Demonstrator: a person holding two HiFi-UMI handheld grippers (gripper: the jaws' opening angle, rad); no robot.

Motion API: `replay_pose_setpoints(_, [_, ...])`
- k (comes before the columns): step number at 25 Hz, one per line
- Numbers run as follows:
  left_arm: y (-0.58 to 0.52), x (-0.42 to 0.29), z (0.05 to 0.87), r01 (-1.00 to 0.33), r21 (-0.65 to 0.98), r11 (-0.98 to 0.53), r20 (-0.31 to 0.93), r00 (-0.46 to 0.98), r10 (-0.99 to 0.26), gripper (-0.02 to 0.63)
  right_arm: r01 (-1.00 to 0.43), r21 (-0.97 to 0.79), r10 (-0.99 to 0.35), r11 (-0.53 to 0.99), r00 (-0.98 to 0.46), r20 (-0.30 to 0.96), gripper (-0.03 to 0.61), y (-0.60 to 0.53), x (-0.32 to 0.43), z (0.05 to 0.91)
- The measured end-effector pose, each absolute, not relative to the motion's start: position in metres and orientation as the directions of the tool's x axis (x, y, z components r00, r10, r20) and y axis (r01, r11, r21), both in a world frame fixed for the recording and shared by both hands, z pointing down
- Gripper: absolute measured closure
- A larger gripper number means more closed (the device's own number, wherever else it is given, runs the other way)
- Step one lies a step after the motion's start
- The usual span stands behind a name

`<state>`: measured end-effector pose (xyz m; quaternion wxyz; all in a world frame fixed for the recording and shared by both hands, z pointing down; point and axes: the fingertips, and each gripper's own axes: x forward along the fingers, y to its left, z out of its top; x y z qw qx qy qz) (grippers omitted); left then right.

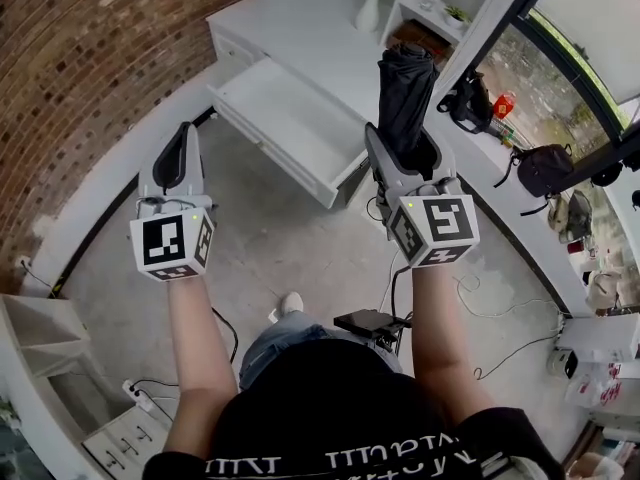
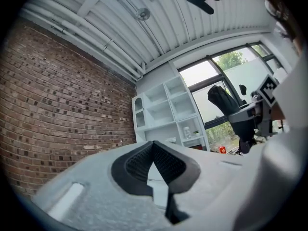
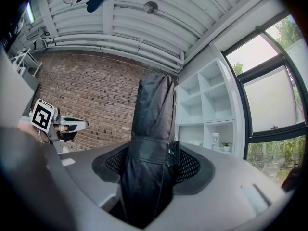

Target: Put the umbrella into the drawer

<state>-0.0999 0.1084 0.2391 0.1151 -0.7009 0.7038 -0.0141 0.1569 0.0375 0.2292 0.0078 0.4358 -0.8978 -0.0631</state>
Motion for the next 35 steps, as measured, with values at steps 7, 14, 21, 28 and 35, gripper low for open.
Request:
replay_pose_setpoints(7, [0.070,-0.134,0.243,-0.986,-0.169,-0.009,-0.139,0.033,-0.990,0.615,-0.799,0.110,-0.801,0.592,-0.598,-0.028,0.319,0.003,0.128,0.231])
replay_pose_setpoints(14, [0.046,-0.148,0.249,-0.987,-0.162,-0.018,-0.128,0.039,-0.991,0.615,-0.798,0.107,-0.802,0.593,-0.597,-0.012,0.319,-0.024,0.112,0.235])
replay_pose_setpoints(21, [0.019,-0.158,0.259,-0.986,-0.162,-0.023,-0.111,0.042,-0.993,0.615,-0.793,0.092,-0.796,0.602,-0.605,-0.003,0.319,-0.055,0.094,0.246])
replay_pose_setpoints(28, [-0.024,-0.179,0.266,-0.983,-0.181,-0.018,-0.090,0.034,-0.995,0.615,-0.785,0.070,-0.788,0.615,-0.616,0.013,0.319,-0.108,0.069,0.262])
replay_pose_setpoints(35, [-0.094,-0.210,0.272,-0.984,-0.179,-0.015,-0.059,0.026,-0.998,0.615,-0.770,0.049,-0.771,0.637,-0.634,0.060,0.319,-0.178,0.035,0.283])
